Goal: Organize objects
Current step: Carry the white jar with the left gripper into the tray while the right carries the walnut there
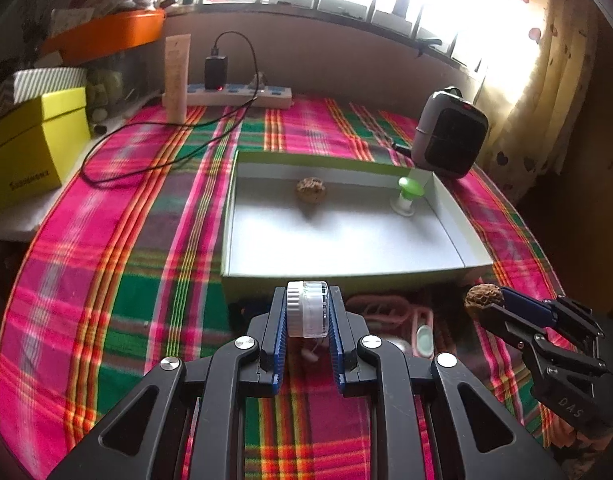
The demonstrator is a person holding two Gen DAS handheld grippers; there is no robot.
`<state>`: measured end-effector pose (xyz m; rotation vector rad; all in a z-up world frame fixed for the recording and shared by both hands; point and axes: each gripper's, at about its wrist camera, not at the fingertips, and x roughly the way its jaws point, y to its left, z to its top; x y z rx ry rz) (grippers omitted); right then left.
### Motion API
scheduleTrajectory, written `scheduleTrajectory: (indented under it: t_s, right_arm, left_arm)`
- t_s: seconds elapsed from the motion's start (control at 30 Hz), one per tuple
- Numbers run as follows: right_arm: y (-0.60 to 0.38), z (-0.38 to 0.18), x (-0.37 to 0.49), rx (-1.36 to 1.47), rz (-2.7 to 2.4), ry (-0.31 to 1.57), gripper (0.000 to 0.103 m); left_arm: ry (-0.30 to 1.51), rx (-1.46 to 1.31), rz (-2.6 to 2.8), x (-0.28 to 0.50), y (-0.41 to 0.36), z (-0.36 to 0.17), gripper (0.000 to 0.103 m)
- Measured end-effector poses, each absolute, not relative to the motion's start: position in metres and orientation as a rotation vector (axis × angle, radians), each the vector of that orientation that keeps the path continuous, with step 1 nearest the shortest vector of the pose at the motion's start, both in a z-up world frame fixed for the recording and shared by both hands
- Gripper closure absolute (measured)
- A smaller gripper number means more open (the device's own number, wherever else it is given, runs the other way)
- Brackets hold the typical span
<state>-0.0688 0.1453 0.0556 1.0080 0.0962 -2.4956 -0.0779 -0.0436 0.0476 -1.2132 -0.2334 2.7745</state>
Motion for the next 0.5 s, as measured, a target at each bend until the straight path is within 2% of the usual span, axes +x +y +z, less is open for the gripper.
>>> scheduleTrajectory:
  t_s: [0.5]
  right_arm:
    - [0.132,0.06,-0.123,1.01,-2.492,0.113,0.074]
  left_arm:
    - [-0.21,-1.217,2.756,-0.128,-0.034,0.051,0.086]
